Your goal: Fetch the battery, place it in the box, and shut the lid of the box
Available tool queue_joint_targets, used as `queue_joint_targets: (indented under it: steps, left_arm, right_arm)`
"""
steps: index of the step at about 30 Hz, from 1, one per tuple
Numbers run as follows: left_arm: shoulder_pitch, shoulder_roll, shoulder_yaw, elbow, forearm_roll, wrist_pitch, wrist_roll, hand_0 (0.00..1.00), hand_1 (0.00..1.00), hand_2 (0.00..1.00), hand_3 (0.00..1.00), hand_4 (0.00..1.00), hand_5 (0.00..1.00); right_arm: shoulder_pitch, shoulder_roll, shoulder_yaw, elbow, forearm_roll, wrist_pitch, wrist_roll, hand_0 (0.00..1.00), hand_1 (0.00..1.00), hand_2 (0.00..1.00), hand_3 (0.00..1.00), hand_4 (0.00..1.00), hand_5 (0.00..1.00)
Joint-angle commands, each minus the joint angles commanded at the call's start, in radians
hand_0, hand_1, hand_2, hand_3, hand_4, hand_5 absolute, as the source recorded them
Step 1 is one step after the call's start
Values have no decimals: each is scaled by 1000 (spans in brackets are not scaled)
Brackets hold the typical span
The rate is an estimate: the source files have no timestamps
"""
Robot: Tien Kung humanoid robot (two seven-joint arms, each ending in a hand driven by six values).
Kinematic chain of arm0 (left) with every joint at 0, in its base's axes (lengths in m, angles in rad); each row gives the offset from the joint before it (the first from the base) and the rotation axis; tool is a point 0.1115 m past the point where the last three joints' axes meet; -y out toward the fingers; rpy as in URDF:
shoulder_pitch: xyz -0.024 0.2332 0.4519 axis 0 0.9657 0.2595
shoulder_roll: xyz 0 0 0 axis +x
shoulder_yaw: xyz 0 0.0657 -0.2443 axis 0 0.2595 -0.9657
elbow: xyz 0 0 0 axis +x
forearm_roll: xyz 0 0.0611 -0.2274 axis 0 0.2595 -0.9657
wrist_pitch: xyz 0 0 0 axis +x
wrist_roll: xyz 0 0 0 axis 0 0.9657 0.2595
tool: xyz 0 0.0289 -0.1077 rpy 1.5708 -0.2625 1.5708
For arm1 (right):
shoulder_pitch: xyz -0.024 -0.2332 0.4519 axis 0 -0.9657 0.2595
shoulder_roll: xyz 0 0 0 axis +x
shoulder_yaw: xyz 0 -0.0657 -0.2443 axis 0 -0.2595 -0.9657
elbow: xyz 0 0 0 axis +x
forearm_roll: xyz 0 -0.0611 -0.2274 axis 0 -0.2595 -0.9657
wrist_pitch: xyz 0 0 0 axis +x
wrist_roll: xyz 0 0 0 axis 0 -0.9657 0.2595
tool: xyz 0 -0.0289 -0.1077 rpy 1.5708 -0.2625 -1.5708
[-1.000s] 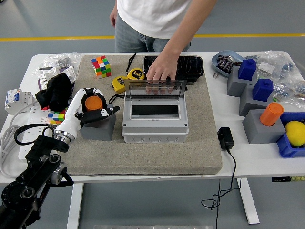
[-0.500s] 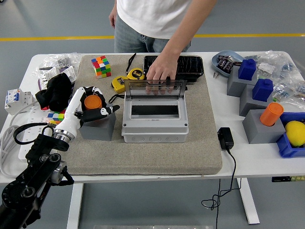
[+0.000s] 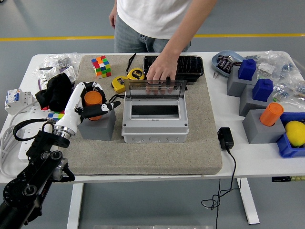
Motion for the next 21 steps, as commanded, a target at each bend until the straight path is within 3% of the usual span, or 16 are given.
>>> queue_joint_targets:
  steps: [8, 21]
  left_arm:
    - [-8, -3, -7, -13, 38, 33, -12, 39, 2, 69, 57, 998, 2]
    - [-24, 7, 5, -78, 227, 75, -5, 2, 2, 41, 34, 998, 2]
  right_arm:
    - [2, 0, 1, 0, 1, 0, 0, 998, 941, 859, 862, 998, 998]
    - [4, 0, 4, 0, 1, 0, 2, 998, 942, 859, 862, 998, 998]
